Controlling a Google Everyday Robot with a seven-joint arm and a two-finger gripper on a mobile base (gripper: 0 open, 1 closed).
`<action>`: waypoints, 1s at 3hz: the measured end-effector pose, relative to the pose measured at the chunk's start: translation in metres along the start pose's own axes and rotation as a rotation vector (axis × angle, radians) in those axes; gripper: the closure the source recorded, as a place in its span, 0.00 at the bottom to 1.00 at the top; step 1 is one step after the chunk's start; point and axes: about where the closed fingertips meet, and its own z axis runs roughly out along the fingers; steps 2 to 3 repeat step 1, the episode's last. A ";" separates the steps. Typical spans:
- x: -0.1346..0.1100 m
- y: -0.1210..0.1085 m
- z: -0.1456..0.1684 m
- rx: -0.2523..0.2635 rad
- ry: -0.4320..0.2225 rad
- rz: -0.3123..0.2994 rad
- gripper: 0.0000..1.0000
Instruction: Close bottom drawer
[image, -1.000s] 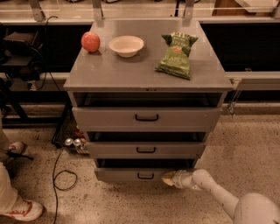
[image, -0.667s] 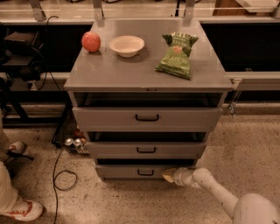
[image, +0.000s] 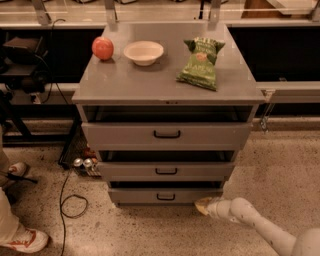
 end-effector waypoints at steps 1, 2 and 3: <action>0.033 0.021 -0.061 -0.001 0.040 0.086 1.00; 0.033 0.021 -0.061 -0.001 0.040 0.086 1.00; 0.033 0.021 -0.061 -0.001 0.040 0.086 1.00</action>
Offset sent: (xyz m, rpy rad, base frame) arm 0.0000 0.0000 0.0000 0.0000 0.0000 0.0000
